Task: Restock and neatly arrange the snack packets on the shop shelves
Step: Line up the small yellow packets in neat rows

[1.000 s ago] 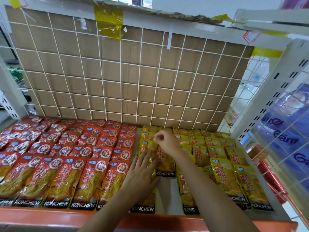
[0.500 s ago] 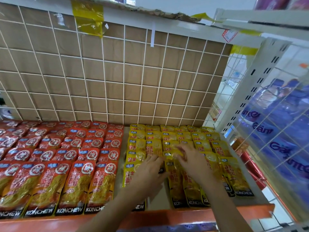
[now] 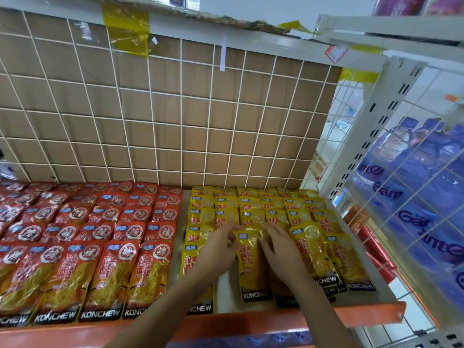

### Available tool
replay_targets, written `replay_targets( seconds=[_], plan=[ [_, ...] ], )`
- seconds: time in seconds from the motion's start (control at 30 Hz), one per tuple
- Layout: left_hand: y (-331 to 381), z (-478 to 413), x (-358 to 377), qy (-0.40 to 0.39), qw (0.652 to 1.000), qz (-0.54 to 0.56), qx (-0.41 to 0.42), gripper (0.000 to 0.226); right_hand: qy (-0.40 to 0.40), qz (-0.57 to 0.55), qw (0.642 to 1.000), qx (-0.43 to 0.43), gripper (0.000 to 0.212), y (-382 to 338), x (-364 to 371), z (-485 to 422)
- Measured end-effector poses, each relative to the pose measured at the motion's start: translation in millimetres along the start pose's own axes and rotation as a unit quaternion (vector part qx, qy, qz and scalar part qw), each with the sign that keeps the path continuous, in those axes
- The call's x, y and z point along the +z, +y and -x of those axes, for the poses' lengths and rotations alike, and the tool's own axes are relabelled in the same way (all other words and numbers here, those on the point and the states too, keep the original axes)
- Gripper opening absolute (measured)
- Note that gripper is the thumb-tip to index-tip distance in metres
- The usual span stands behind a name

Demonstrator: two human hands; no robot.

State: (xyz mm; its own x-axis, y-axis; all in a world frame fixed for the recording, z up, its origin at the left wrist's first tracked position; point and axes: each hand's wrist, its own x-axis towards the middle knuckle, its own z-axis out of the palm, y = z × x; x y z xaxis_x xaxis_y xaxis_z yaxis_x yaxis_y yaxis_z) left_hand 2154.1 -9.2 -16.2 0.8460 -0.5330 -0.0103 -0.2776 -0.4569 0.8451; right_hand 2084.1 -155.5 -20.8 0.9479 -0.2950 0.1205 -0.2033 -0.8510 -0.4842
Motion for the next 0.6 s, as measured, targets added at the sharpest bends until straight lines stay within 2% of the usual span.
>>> replay_targets(
  seconds=[0.2,0.4,0.53,0.6],
  plan=[
    [-15,-9,-29,0.074,0.996,-0.04,0.002,0.03,-0.001,0.025,1.0,-0.002,0.043,-2,-2,-2],
    [-22,-17,-28,0.127,0.977,-0.17,0.033,0.031,-0.006,0.065,0.998,-0.026,0.042,-10,-3,-12],
    [-24,-13,-28,0.121,0.955,-0.267,0.044,0.036,-0.066,0.089,0.993,-0.04,0.043,-14,-1,-19],
    [-24,-7,-31,0.082,0.953,-0.28,0.082,0.044,-0.089,0.105,0.989,-0.051,0.046,-16,3,-23]
  ],
)
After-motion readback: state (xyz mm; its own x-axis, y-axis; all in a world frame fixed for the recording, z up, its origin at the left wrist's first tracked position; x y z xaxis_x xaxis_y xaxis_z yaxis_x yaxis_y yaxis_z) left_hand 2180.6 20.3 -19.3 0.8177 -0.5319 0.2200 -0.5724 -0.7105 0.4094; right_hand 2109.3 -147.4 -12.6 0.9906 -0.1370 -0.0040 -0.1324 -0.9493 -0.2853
